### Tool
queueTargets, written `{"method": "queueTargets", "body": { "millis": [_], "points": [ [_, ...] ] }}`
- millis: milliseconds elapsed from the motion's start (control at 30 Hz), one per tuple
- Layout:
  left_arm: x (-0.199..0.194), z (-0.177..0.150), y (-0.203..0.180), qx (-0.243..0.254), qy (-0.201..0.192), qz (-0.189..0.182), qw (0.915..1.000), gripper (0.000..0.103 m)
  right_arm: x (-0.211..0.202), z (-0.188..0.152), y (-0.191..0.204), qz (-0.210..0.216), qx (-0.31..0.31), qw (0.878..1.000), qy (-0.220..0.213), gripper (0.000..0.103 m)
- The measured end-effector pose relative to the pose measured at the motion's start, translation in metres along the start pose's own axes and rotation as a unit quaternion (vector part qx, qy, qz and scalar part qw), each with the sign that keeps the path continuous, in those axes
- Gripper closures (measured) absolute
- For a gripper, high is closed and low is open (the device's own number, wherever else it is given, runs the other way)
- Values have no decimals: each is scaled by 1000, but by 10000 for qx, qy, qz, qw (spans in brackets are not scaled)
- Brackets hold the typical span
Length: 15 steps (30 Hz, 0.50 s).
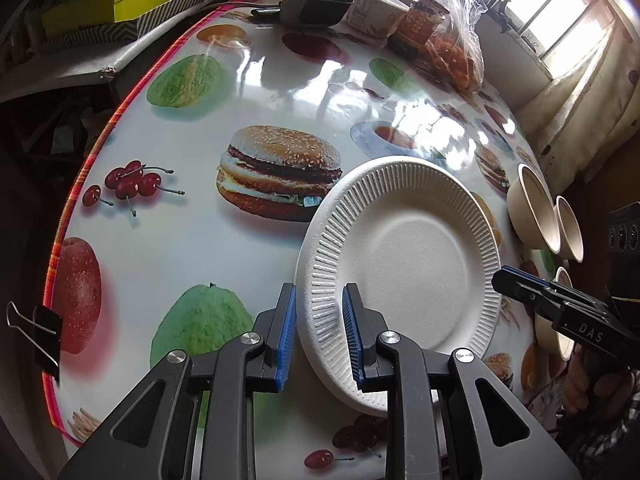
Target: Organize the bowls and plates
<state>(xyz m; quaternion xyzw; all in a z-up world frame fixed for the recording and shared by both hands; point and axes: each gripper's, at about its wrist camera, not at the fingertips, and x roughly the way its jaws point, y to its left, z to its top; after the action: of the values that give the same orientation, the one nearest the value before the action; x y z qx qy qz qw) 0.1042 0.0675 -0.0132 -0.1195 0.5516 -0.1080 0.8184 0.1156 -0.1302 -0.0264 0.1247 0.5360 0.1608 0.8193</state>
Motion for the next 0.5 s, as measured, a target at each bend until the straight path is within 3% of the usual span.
{"method": "queueTargets", "body": {
  "millis": [500],
  "points": [
    [4,1,0,-18,43,4,10000,78,2,0,-2,-7,-8,10000,16,81]
  ]
}}
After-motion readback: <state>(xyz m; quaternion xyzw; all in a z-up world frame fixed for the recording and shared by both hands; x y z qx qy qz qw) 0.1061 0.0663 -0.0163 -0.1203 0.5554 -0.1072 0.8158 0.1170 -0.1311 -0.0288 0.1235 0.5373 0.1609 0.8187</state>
